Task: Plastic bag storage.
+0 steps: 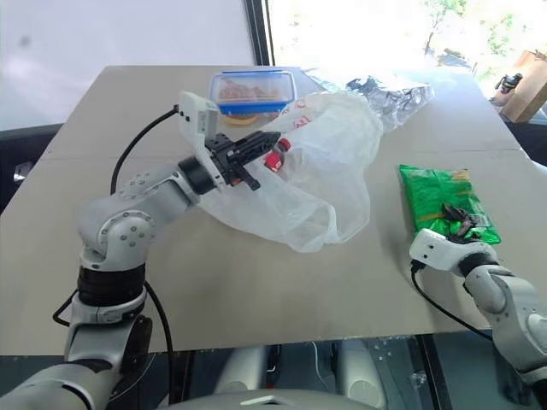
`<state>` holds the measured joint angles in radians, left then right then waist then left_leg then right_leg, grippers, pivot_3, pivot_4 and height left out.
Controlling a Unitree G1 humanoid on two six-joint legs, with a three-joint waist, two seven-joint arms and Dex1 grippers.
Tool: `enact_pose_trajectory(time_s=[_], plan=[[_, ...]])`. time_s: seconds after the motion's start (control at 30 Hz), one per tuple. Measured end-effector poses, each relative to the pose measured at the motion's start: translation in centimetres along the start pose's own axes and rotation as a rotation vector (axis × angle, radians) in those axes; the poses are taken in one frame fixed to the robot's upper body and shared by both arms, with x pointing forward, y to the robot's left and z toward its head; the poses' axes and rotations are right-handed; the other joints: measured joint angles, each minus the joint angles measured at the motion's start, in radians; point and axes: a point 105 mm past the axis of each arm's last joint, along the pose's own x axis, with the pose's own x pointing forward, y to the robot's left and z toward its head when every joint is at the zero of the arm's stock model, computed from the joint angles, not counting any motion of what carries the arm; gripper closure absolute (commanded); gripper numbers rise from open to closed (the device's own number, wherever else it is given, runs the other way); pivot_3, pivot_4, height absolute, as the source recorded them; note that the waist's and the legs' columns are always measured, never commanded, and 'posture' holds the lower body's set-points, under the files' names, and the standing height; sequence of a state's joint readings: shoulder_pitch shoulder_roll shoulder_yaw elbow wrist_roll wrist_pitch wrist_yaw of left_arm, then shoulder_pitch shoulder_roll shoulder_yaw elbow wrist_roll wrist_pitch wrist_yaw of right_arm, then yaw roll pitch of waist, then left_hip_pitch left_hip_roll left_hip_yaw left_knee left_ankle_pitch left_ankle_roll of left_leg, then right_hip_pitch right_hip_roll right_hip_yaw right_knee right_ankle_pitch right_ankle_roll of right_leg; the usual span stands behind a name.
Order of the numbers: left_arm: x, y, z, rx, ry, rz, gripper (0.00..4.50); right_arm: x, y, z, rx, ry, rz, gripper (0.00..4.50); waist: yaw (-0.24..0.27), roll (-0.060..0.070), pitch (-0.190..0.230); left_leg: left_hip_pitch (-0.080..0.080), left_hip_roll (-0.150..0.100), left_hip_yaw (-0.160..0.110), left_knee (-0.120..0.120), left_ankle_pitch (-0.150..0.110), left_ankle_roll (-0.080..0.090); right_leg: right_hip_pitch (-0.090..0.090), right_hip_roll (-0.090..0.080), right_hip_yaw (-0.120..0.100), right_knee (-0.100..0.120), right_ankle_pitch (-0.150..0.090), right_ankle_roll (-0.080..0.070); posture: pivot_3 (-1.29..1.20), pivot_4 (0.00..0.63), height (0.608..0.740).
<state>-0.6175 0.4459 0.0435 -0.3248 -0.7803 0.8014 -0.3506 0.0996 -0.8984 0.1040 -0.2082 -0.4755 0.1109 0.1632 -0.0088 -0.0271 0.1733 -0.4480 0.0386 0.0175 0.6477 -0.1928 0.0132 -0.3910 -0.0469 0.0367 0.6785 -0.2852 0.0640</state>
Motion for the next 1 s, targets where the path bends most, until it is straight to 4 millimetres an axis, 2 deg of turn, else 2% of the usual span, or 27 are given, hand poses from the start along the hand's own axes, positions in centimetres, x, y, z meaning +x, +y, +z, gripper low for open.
enact_pose_trajectory(time_s=[0.1,0.17,0.27,0.33,0.47,0.53,0.63,0.7,0.77,0.8,0.9,1.0], plan=[[-0.1,0.2,0.0,-0.001,-0.001,0.010,4.50,0.1,-0.2,0.3,-0.032,-0.027,-0.008,3.42,-0.001,0.000,0.000,0.000,0.000,0.000,0.000,0.000,-0.001,0.000,0.000,0.000,0.000,0.000,0.000,0.00,0.150,0.740],[-0.1,0.2,0.0,-0.002,-0.001,0.011,4.50,0.1,-0.4,0.4,-0.041,-0.034,-0.012,4.42,-0.001,0.000,0.000,0.000,0.000,0.000,0.000,0.000,-0.001,0.000,0.000,0.000,0.000,0.000,0.000,0.00,0.150,0.740],[-0.1,0.2,0.0,-0.003,-0.002,0.013,4.50,-0.7,-1.9,1.1,-0.036,-0.067,-0.028,4.47,0.000,0.000,0.000,0.000,0.000,0.000,0.000,0.000,-0.001,0.000,0.000,0.000,0.001,0.000,0.000,0.00,0.150,0.740],[-0.1,0.3,0.1,-0.003,-0.003,0.017,4.50,-1.5,-3.4,2.4,-0.001,-0.116,-0.040,4.47,0.001,0.001,0.000,0.000,0.000,-0.001,0.000,0.000,-0.001,0.000,0.000,0.000,0.001,0.000,0.000,0.00,0.150,0.740],[0.0,0.7,0.0,-0.012,0.001,0.019,4.50,-3.8,-7.8,5.8,0.102,-0.239,-0.065,4.47,-0.001,0.001,0.000,0.001,0.000,-0.002,0.001,0.000,0.001,0.003,0.000,-0.002,0.001,0.000,0.000,0.00,0.150,0.740],[0.2,0.9,-0.2,-0.015,0.005,0.021,4.50,-5.5,-10.7,8.4,0.186,-0.345,-0.074,4.47,-0.002,0.001,0.000,0.002,0.000,-0.004,0.002,-0.001,0.001,0.005,0.000,-0.004,0.000,0.000,0.000,0.00,0.150,0.740],[0.7,0.8,0.1,-0.008,0.002,0.002,4.50,-8.5,-13.9,12.6,0.322,-0.544,-0.003,4.47,0.000,0.002,0.001,0.002,0.001,-0.008,0.003,-0.001,0.001,0.008,0.000,-0.008,0.000,0.000,0.000,0.00,0.150,0.740],[0.8,0.8,0.3,0.000,-0.002,-0.007,4.50,-10.0,-14.2,14.2,0.344,-0.612,0.078,4.47,0.004,0.001,0.001,0.004,0.000,-0.011,0.002,-0.001,0.001,0.012,-0.001,-0.012,-0.002,0.000,-0.001,0.00,0.150,0.740],[0.9,0.8,0.2,-0.001,0.000,-0.009,4.50,-10.6,-13.9,14.7,0.373,-0.624,0.153,4.47,0.009,0.001,0.001,0.003,0.000,-0.011,0.002,-0.001,0.001,0.011,-0.002,-0.012,-0.002,0.000,-0.001,0.00,0.150,0.740],[0.9,0.9,0.2,0.001,0.004,-0.002,4.50,-11.1,-13.4,14.4,0.407,-0.599,0.237,4.47,0.015,0.002,0.001,0.002,-0.001,-0.011,0.002,-0.001,0.001,0.011,-0.002,-0.012,-0.002,0.000,-0.001,0.00,0.150,0.740],[0.9,1.4,0.1,0.007,0.009,0.014,4.50,-12.0,-13.2,13.0,0.494,-0.525,0.331,4.47,0.024,0.001,0.001,0.002,-0.001,-0.011,0.003,-0.001,0.002,0.011,-0.002,-0.013,-0.003,0.000,-0.001,0.00,0.150,0.740],[0.8,1.4,0.1,0.013,0.010,0.016,4.50,-12.7,-13.6,12.8,0.580,-0.549,0.379,4.47,0.023,0.001,0.001,0.002,-0.001,-0.011,0.003,-0.001,0.002,0.011,-0.002,-0.013,-0.002,0.000,-0.001,0.00,0.150,0.740]])
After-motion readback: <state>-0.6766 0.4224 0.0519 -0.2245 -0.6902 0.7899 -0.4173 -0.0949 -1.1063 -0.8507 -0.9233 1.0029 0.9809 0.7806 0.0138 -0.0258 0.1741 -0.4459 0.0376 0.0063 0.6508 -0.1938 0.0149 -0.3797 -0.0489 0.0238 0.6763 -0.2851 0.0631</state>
